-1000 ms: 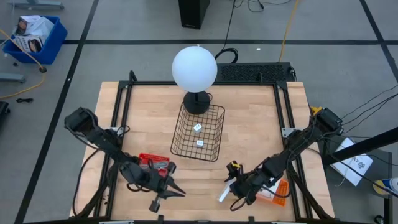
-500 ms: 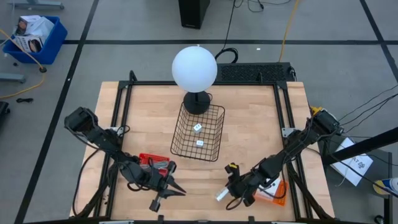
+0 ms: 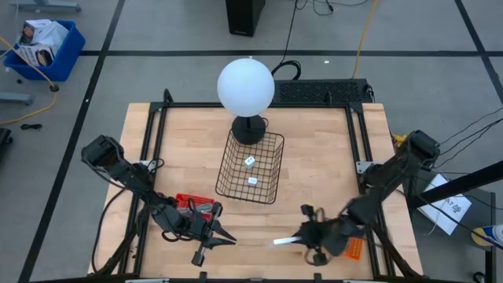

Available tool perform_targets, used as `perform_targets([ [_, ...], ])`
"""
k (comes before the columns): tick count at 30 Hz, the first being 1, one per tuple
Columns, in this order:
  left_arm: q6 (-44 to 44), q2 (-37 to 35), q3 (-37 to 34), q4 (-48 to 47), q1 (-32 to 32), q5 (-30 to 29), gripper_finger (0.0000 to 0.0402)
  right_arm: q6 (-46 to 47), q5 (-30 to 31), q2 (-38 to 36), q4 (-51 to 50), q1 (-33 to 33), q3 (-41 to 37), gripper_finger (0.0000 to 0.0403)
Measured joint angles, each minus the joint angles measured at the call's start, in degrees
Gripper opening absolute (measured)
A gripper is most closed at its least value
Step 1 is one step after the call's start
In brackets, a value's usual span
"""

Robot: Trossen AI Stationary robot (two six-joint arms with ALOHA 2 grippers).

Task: Pick and place items into bin
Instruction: Put the card reader box into the orange bin

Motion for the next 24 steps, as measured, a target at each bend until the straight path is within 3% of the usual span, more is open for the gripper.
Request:
perform_targets([
  [2, 0.64, 0.0, -0.01, -0.12, 0.0, -0.55, 0.0042, 2.9, 3.87, -2.13, -0.07, 2.27, 0.02, 0.0034],
  [9, 1.21, 0.0, 0.0, -0.69, 0.65, -1.26, 0.0042, 16.74, 8.91, -8.8, -6.79, 9.04, 0.04, 0.0034],
  [16, 0.35, 0.01, 0.0, -1.7, 0.66, -1.35, 0.0042, 36.19, 14.94, -12.97, -23.39, 16.07, 0.07, 0.0034],
  [24, 0.11, 0.02, 0.0, -1.69, 0.66, -1.43, 0.0042, 53.05, 15.71, -13.17, -34.22, 23.2, 0.07, 0.0034],
])
